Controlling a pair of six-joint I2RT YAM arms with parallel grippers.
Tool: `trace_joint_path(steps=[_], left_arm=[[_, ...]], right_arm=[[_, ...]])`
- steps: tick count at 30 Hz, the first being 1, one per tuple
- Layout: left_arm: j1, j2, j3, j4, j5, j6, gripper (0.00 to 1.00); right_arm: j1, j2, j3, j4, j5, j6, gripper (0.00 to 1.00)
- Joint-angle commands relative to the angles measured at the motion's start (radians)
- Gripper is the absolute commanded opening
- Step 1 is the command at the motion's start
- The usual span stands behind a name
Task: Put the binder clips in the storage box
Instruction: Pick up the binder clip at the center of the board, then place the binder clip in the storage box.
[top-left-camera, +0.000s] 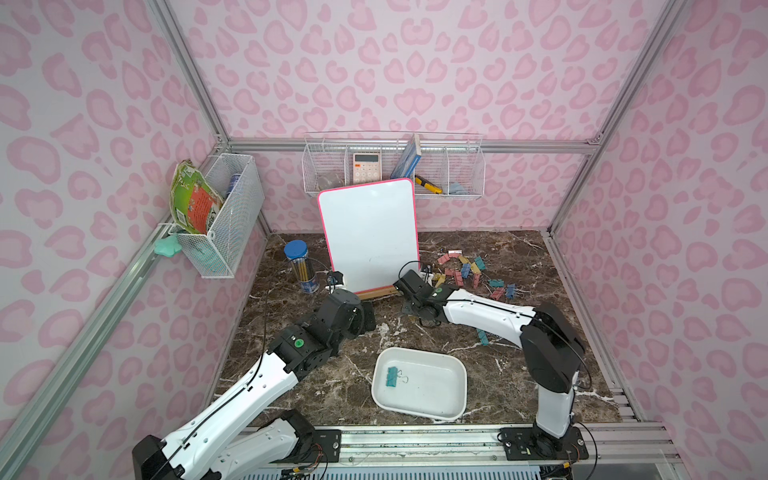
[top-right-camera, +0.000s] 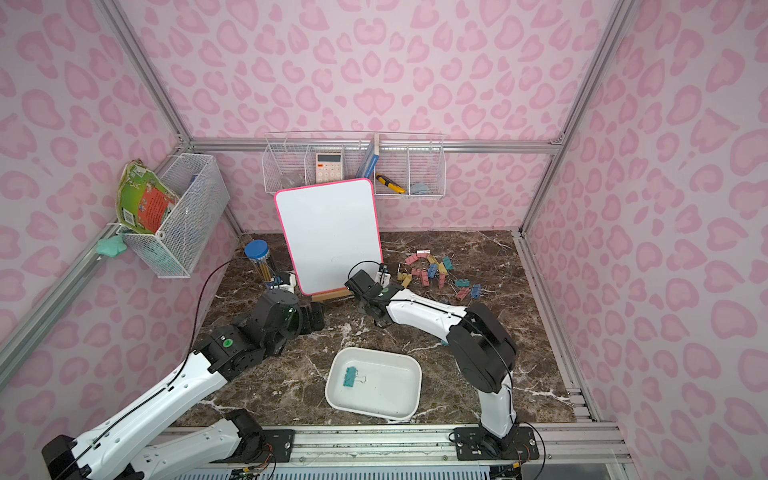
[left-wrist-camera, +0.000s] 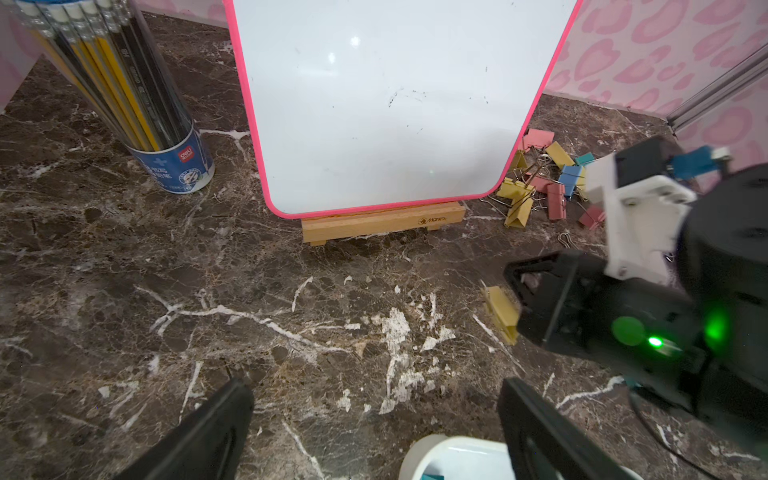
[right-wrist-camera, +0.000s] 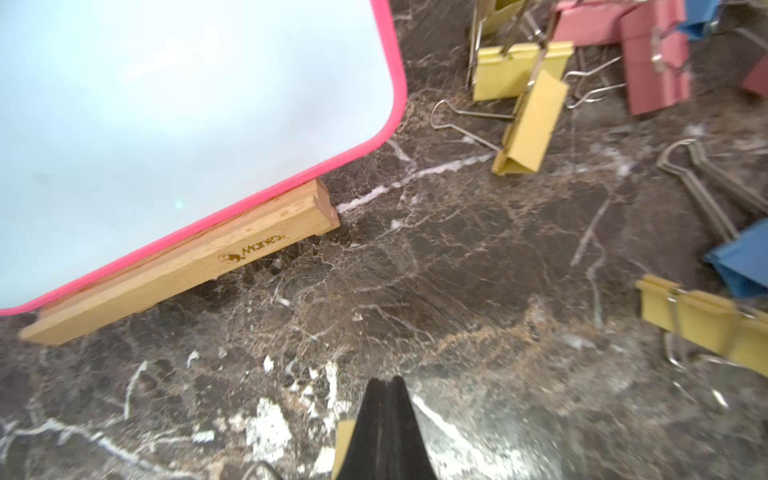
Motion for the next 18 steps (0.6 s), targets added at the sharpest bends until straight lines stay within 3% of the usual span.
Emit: trace_joint_path(steps=[1, 5, 8, 11, 14, 18], left_arm=[[0.001, -0.001, 0.005, 0.004, -0.005, -0.013, 0.97], [0.002, -0.003, -0.003, 0.022, -0.007, -0.033, 0.97], [0.01, -0.003, -0.002, 0.039, -0.004, -0.068, 0.98], [0.018, -0.001, 0.0, 0.046, 0.004, -0.081, 0.98], [0.027, 0.001, 0.008, 0.032, 0.007, -0.08, 0.99], [0.029, -0.014, 0.009, 0.004, 0.009, -0.073, 0.99]], right_arm=[[0.013, -0.163, -0.14, 0.138, -0.045, 0.025, 0.0], [0.134, -0.49, -0.501, 0.517, -0.025, 0.081, 0.0], [0.28, -0.62, -0.743, 0.824, 0.105, 0.237, 0.0], [0.378, -0.548, -0.721, 0.765, 0.185, 0.377, 0.0], [0.396, -0.423, -0.598, 0.595, 0.165, 0.467, 0.0], [0.396, -0.32, -0.58, 0.659, 0.158, 0.496, 0.0]])
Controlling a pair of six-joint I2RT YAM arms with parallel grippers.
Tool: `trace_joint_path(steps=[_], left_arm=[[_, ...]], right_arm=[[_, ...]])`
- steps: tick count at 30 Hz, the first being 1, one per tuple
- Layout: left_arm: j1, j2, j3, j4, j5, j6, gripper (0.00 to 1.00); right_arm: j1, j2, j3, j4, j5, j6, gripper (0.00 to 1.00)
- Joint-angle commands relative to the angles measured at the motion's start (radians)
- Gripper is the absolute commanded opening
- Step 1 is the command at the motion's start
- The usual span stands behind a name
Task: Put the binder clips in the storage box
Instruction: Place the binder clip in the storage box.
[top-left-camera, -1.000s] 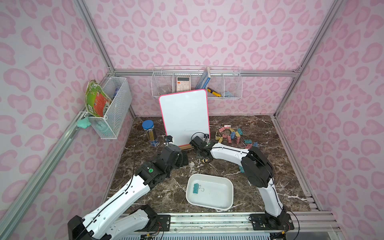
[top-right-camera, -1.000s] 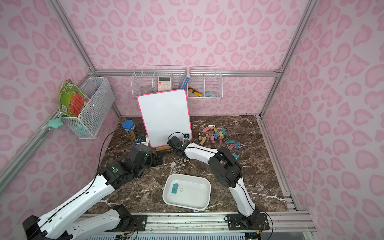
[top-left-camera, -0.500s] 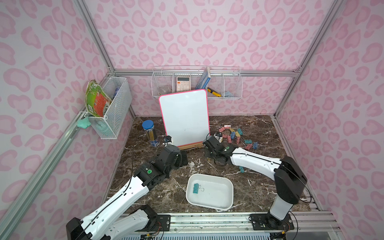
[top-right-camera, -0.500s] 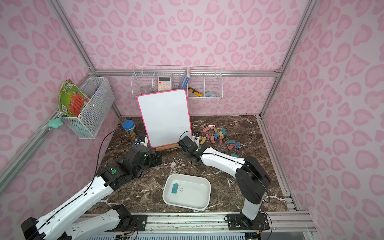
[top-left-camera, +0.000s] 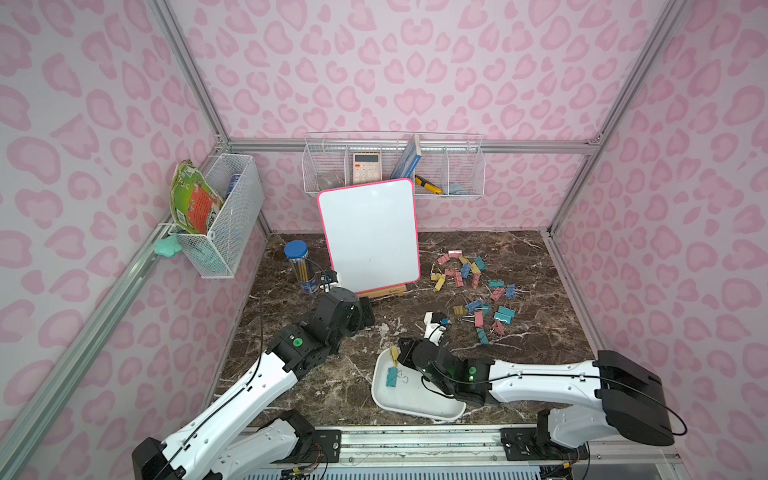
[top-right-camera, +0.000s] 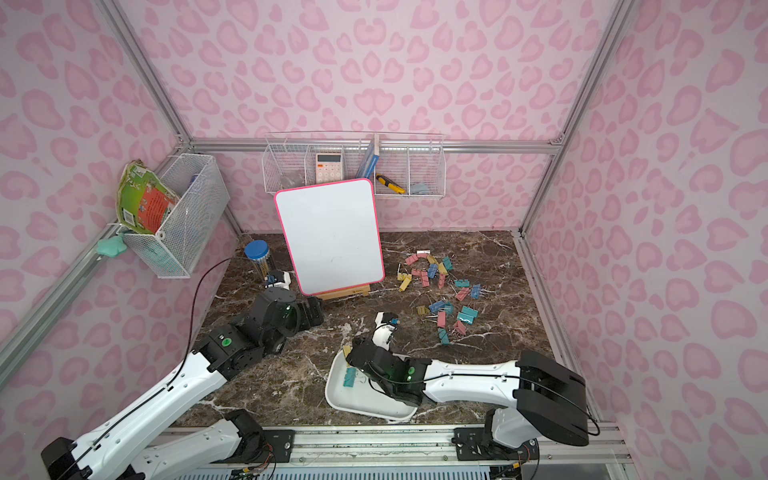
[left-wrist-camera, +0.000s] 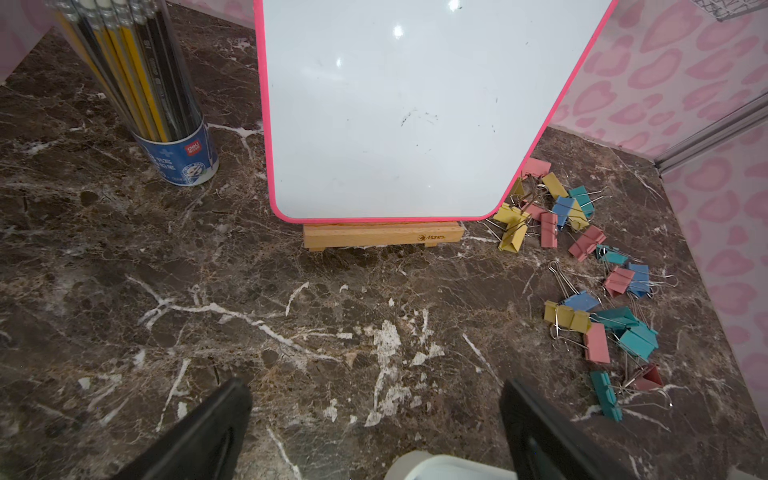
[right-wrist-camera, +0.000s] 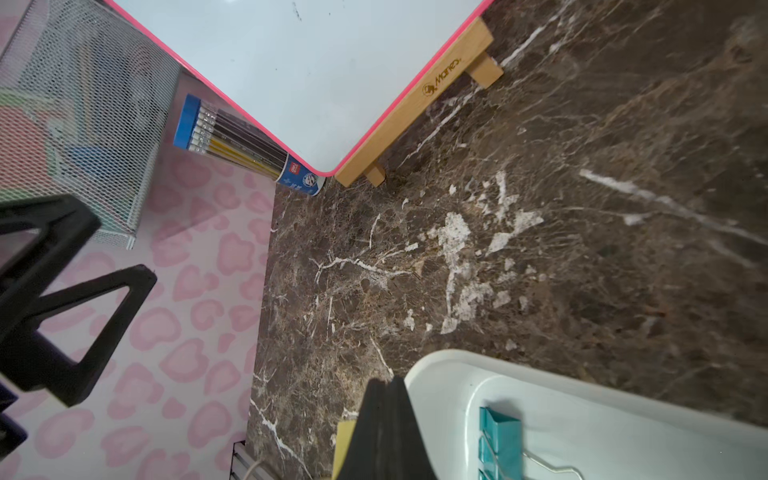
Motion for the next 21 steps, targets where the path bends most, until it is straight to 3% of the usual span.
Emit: trace_joint_path(steps=[1, 3, 12, 16, 18, 21], left_arm=[[0.002, -0.017, 0.006, -0.027, 0.009, -0.002, 0.98], [0.003, -0.029, 0.01, -0.052, 0.014, -0.004, 0.99], [0.006, -0.054, 0.002, -0.062, 0.053, 0.006, 0.98], [0.007, -0.019, 0.026, -0.065, 0.084, 0.011, 0.87], [0.007, 0.008, 0.047, -0.066, 0.098, 0.001, 0.77], [0.008, 0.069, 0.1, -0.057, 0.133, -0.005, 0.58]], right_arm=[[0.004, 0.065, 0.01, -0.007, 0.02, 0.162, 0.0], [0.003, 0.091, -0.012, 0.021, -0.009, 0.221, 0.0], [0.015, 0.138, -0.035, 0.112, -0.019, 0.201, 0.02], [0.015, 0.099, -0.053, 0.152, -0.009, 0.144, 0.44], [0.016, 0.047, -0.053, 0.129, 0.022, 0.105, 0.53], [0.016, -0.077, -0.081, 0.101, 0.088, 0.033, 0.55]])
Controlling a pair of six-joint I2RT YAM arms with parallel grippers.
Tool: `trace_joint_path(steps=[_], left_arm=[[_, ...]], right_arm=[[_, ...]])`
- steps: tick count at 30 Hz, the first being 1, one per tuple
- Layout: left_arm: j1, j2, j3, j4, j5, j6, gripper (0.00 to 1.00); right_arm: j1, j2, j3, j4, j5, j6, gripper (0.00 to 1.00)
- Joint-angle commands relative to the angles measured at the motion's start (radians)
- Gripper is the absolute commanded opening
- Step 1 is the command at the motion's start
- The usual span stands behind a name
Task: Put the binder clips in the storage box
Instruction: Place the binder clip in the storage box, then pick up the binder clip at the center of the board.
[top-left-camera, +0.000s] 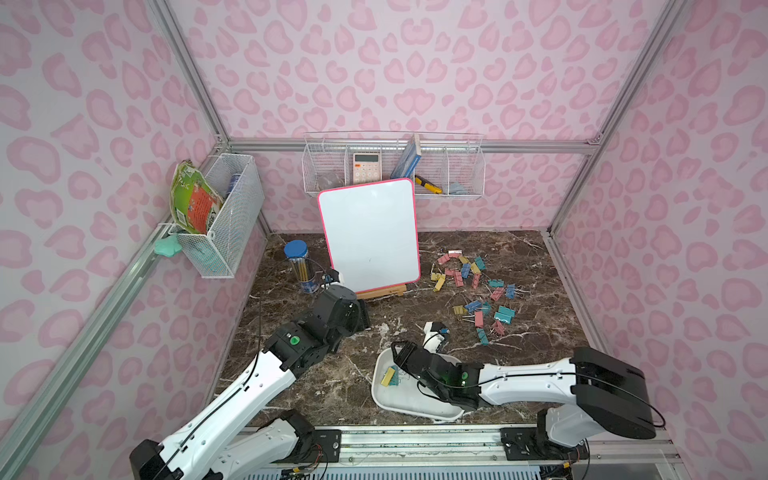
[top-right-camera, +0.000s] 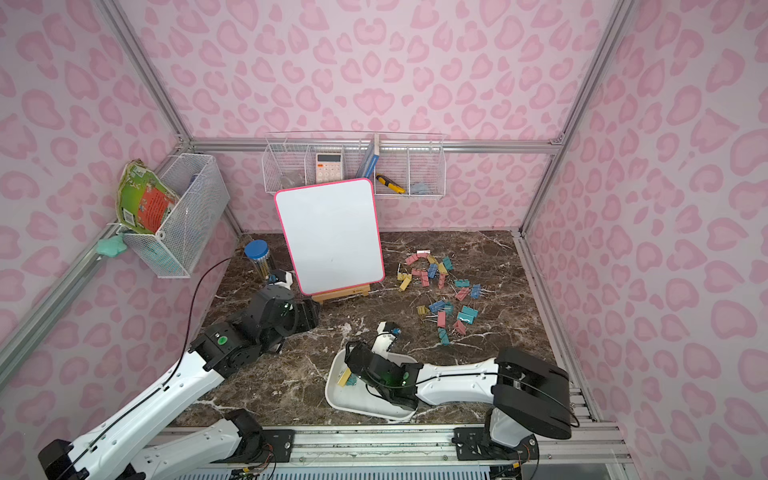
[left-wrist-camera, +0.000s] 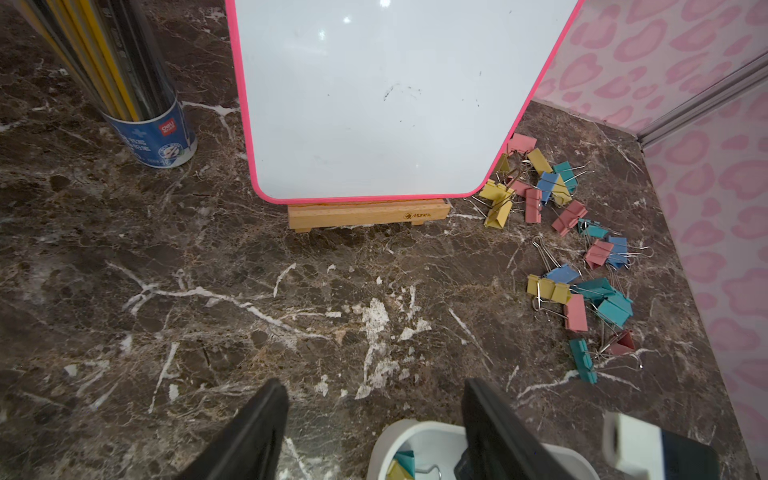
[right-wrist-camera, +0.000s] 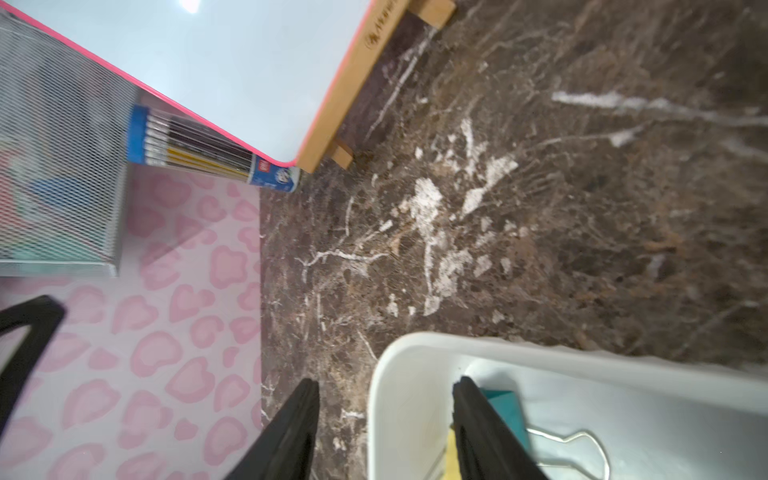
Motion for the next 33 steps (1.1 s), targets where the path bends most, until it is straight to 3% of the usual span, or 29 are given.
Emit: trace_joint_path(steps=[1, 4, 9, 11, 16, 22, 26, 30, 33], left_arm=[[0.002, 0.067, 0.061, 0.012, 0.061, -0.009, 0.52], [0.001, 0.177, 0.133, 0.07, 0.182, 0.019, 0.43], [-0.031, 0.467, 0.321, 0.146, 0.346, 0.06, 0.42], [-0.078, 0.61, 0.445, 0.127, 0.332, 0.14, 0.42], [-0.197, 1.004, 0.834, -0.03, 0.305, 0.512, 0.5], [-0.22, 1.33, 1.205, -0.277, 0.308, 0.811, 0.59], [-0.225, 1.403, 1.247, -0.233, 0.278, 0.889, 0.65], [-0.23, 1.44, 1.246, -0.182, 0.252, 0.949, 0.91], [-0.23, 1.456, 1.247, -0.165, 0.278, 0.959, 0.96]], right_arm=[[-0.004, -0.13, -0.031, -0.003, 0.106, -0.123, 0.56], [-0.105, -0.33, -0.085, -0.076, 0.081, -0.332, 0.57], [-0.601, -0.575, -0.08, -0.391, -0.338, -0.67, 0.58], [-0.762, -0.63, -0.057, -0.483, -0.412, -0.753, 0.59], [-1.079, -0.68, -0.041, -0.581, -0.625, -0.82, 0.59], [-1.17, -0.745, -0.062, -0.581, -0.712, -0.838, 0.59], [-1.173, -0.757, -0.072, -0.597, -0.719, -0.848, 0.59], [-1.173, -0.777, -0.1, -0.573, -0.728, -0.823, 0.6], [-1.174, -0.785, -0.112, -0.564, -0.713, -0.814, 0.6]])
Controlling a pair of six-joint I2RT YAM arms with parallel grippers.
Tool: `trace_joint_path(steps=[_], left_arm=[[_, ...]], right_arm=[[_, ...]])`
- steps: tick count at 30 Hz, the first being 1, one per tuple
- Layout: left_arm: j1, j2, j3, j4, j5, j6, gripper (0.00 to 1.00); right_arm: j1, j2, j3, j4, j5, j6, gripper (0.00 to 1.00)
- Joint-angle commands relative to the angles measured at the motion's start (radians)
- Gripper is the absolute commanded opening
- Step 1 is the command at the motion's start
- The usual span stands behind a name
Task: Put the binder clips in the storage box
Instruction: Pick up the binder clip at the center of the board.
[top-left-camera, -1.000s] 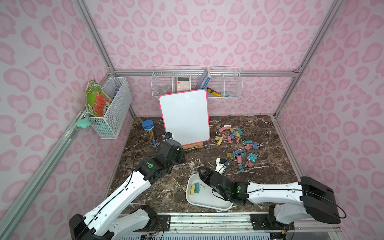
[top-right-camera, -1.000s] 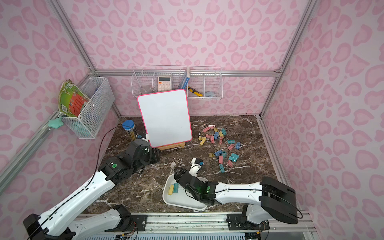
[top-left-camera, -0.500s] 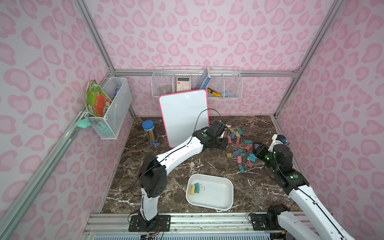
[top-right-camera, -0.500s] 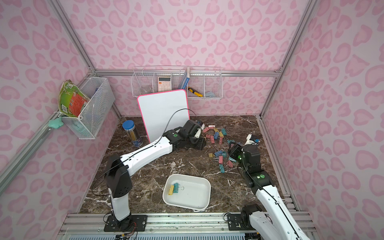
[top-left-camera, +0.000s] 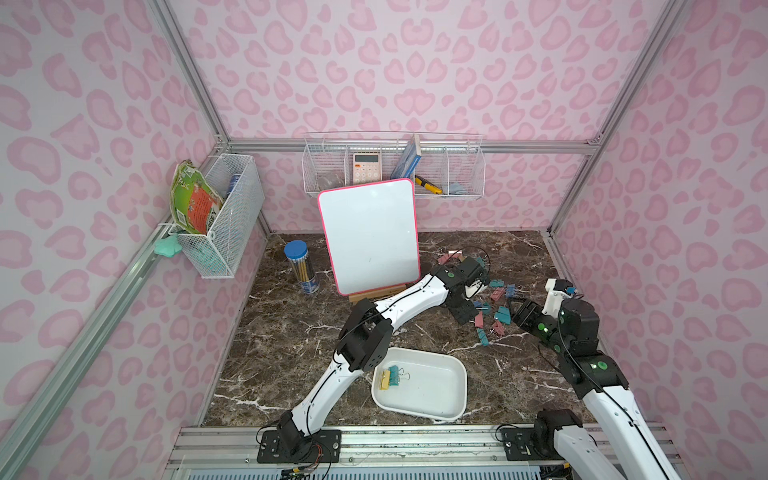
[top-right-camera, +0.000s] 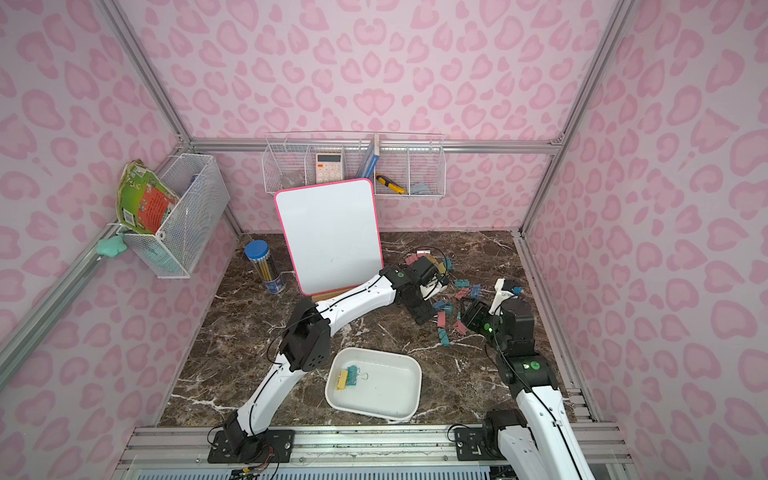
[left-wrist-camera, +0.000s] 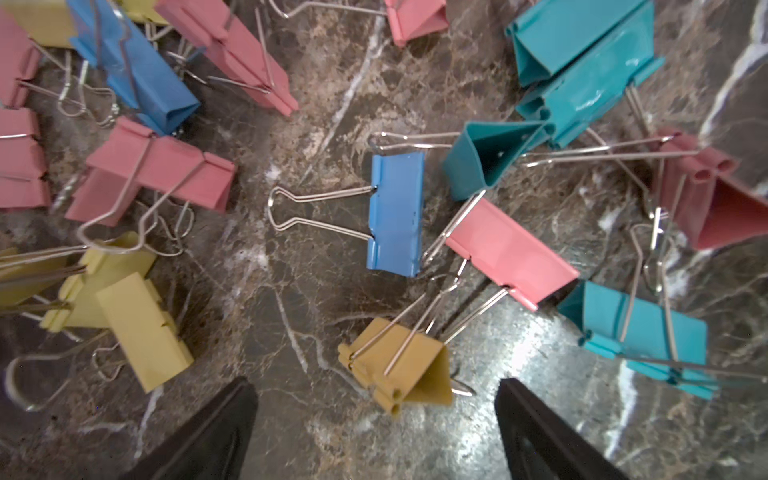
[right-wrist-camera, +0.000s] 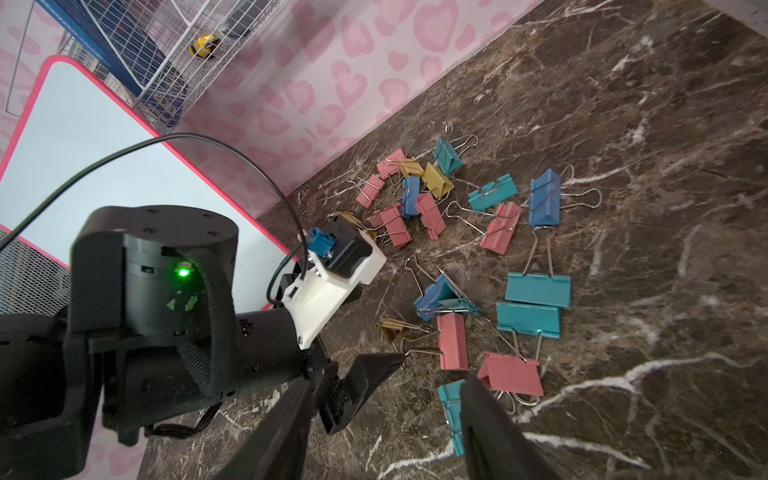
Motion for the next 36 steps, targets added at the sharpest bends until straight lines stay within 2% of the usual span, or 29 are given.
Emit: trace_joint_path(steps=[1, 3, 6, 8, 15, 19, 26, 29, 31, 36], left_arm=[[0.0, 0.015, 0.01, 0.036, 0.003, 0.054, 0.95], [0.0, 0.036, 0.021, 0.051, -0.036, 0.047, 0.91], [-0.001, 0.065, 0.031, 0.104, -0.107, 0.017, 0.79], [-0.002, 0.075, 0.034, 0.134, -0.095, 0.002, 0.68], [-0.004, 0.077, 0.053, 0.108, -0.07, -0.045, 0.5], [-0.003, 0.05, 0.045, 0.105, -0.092, -0.14, 0.36], [0.006, 0.015, 0.002, 0.09, -0.048, -0.243, 0.37], [0.013, 0.028, 0.005, 0.082, -0.017, -0.239, 0.38], [0.014, 0.045, 0.022, 0.068, -0.008, -0.224, 0.42], [0.014, 0.093, 0.088, 0.008, -0.045, -0.209, 0.41]], right_arm=[[-0.001, -0.006, -0.007, 0.018, -0.002, 0.011, 0.6], [-0.003, -0.004, -0.005, 0.021, -0.001, 0.01, 0.6], [-0.003, 0.0, 0.0, 0.024, -0.004, 0.007, 0.6], [-0.005, 0.002, 0.003, 0.021, -0.007, 0.005, 0.6], [-0.009, -0.014, 0.003, 0.02, -0.002, 0.013, 0.6], [-0.009, 0.008, -0.016, 0.058, -0.027, 0.034, 0.61], [-0.01, 0.036, 0.003, 0.072, -0.047, 0.021, 0.63], [-0.011, 0.029, 0.003, 0.07, -0.046, 0.02, 0.63], [-0.011, 0.02, -0.001, 0.07, -0.046, 0.023, 0.63], [-0.012, 0.006, -0.009, 0.07, -0.046, 0.037, 0.63]])
